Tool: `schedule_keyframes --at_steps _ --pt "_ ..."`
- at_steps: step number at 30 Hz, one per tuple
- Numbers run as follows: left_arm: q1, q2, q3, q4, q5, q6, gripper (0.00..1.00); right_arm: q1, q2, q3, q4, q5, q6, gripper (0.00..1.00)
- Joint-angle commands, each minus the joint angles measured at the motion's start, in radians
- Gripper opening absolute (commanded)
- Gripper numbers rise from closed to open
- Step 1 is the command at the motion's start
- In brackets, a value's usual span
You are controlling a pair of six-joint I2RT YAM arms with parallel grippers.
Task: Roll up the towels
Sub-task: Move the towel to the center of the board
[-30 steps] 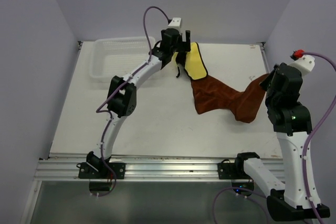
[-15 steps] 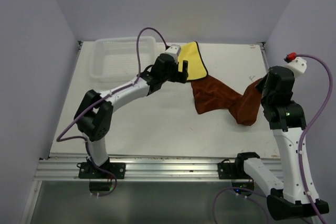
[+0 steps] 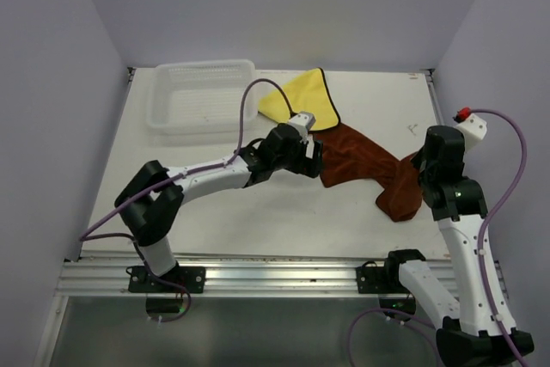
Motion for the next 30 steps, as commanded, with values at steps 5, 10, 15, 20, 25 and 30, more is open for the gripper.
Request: schedule_keyframes --at_steps 5,10,15,20,25,30 --pt "-0.079 0.151 0.039 0.114 0.125 -0.063 0.83 -0.001 -0.038 -0.023 0.007 0.039 0.042 0.0" --pt "-0.086 0.229 0.075 0.122 0.135 -0.07 0.82 -0.001 -0.045 -0.051 0.015 0.025 0.05 0.0" --pt "-0.086 0.29 0.125 0.119 0.136 -0.079 0.71 -0.001 -0.047 -0.066 0.026 0.016 0.052 0.0" --pt "-0.086 0.327 0.148 0.116 0.159 -0.108 0.63 -0.001 -0.053 -0.069 0.032 0.024 0.047 0.0" --pt "-0.086 0.367 0.162 0.082 0.158 -0.123 0.49 -0.001 -0.061 -0.08 0.041 0.025 0.045 0.0" --pt "-0.086 0.39 0.171 0.046 0.125 -0.123 0.41 -0.001 -0.065 -0.086 0.046 0.022 0.045 0.0"
